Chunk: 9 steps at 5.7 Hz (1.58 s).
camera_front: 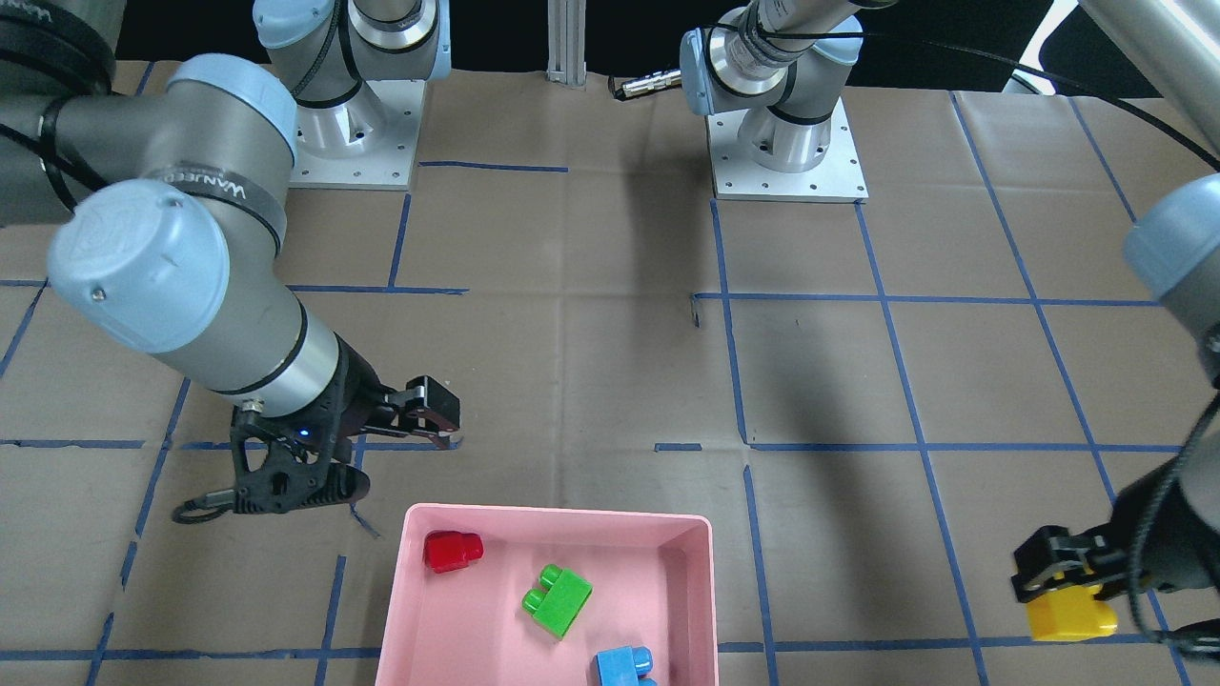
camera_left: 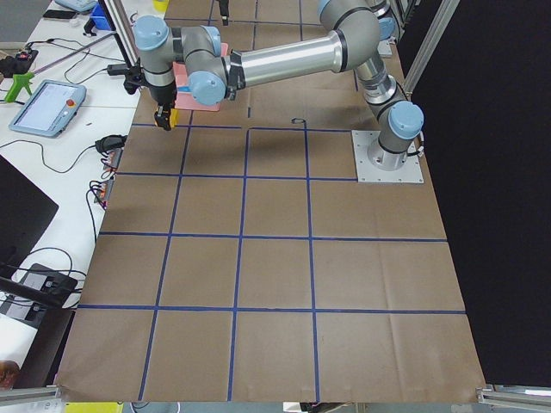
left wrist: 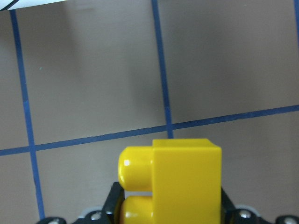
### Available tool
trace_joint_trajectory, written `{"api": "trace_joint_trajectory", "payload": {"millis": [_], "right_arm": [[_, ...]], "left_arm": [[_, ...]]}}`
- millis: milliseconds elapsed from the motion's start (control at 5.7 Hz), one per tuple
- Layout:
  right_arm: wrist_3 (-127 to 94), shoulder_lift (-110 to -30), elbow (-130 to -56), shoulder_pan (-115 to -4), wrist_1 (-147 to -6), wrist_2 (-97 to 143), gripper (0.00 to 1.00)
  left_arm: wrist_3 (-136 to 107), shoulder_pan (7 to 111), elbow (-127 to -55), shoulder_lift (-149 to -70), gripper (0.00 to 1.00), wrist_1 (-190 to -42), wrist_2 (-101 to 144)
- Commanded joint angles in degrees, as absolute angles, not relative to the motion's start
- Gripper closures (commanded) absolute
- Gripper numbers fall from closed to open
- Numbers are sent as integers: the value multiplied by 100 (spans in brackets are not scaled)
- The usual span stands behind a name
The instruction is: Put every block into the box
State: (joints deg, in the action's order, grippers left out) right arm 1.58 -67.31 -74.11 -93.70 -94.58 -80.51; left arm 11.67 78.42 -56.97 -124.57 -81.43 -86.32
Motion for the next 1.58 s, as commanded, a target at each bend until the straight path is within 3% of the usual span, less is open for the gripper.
{"api": "trace_joint_trajectory", "payload": {"millis": [0,351,702,1053,1405], "right_arm": [[273,-7746,-7914,-9334,-8469,-8525,0],[272,-8715,-8864,-9343,-8525,-8499,0],[212,-8903,-9000,-9325,-9006,-9093,0],[124,-8930,-8956,-9325,-9141,-9132,0],[-131,-8930,-9000,-9334,-9149,-9088,0]], "left_arm": [[-904,8968,-5651,-12742,74,-7695,-8631],[-2079,9700,-5678,-13242,73,-6903,-8640],[-2460,9992,-5730,-13543,64,-6426,-8648],[-2409,9993,-5757,-13535,2,-6425,-8622],[-2042,9897,-5722,-13212,0,-6599,-8605]]}}
